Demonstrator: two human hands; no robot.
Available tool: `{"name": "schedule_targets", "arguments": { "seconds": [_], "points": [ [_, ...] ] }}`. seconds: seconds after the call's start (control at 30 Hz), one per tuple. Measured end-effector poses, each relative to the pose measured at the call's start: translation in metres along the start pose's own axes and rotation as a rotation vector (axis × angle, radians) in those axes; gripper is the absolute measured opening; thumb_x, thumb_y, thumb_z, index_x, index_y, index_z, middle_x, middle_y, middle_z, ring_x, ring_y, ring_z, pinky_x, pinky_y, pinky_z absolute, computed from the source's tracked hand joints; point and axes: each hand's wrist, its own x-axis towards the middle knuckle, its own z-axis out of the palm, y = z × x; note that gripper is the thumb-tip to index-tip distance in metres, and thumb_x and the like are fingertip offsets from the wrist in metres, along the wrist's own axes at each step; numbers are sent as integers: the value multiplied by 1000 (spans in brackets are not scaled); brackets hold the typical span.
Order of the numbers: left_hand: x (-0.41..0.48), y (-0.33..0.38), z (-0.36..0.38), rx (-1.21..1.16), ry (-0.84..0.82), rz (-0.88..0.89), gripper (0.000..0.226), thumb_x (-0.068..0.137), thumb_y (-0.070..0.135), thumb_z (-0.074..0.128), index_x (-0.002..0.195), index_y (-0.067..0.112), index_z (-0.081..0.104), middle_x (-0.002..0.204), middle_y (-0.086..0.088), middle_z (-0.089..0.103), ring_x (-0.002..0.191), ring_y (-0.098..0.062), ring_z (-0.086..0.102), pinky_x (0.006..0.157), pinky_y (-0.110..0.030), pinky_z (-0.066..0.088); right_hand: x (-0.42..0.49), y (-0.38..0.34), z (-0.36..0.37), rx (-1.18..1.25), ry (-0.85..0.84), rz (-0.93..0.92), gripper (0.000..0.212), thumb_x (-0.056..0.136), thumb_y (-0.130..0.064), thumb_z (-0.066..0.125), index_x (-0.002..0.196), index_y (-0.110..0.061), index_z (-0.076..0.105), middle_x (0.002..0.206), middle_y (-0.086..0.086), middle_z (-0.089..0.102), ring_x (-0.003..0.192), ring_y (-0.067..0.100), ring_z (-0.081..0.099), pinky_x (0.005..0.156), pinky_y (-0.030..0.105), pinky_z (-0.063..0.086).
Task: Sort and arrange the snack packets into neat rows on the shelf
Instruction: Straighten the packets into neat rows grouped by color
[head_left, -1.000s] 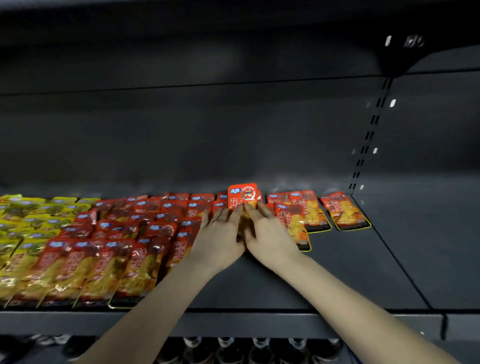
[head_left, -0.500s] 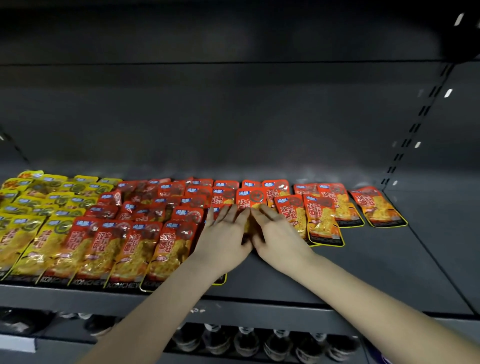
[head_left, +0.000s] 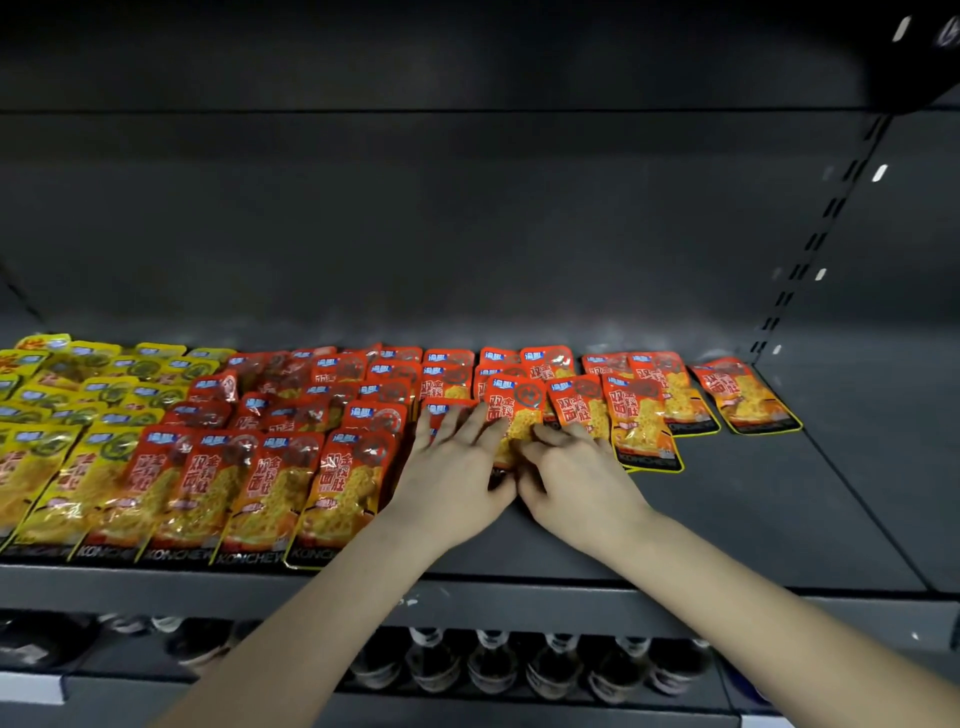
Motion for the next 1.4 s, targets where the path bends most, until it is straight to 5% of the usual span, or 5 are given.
{"name": "schedule_targets", "arguments": {
  "seconds": [0.43, 0.6, 0.8, 1.4],
  "points": [
    [-3, -5, 7, 20, -89, -85, 71, 97, 55, 16, 151, 16, -7, 159, -7, -12, 146, -24, -12, 119, -45, -5, -4, -1, -2, 39, 36, 8, 36, 96, -35, 37, 127, -29, 55, 145, -1, 39, 131, 25, 31, 103, 41, 29],
    [-8, 0, -1, 0, -90, -94, 75, 97, 55, 18, 151, 9, -7, 158, -13, -11, 146, -27, -11, 118, -43, -6, 4, 4, -2, 86, 68, 13, 49, 94, -36, 43, 141, -26, 37, 154, 1, 21, 137, 26, 26, 108, 43, 27],
    [-31, 4, 2, 47, -162, -89, 74, 98, 52, 18, 150, 4, -6, 155, -18, -19, 144, -33, -15, 119, -44, -5, 13, 6, 12, 57, -77, -30, 63, 96, -41, 39, 150, -23, 12, 158, 10, -4, 145, 23, 1, 117, 46, 3],
    [-24, -10, -5, 68, -210, 62, 70, 98, 47, 20, 150, 8, -7, 158, -9, -13, 145, -22, -15, 118, -44, -9, 3, -2, 13, 96, -62, 10, 52, 94, -37, 42, 145, -26, 32, 158, 7, 10, 143, 19, 19, 117, 45, 9]
  ]
}}
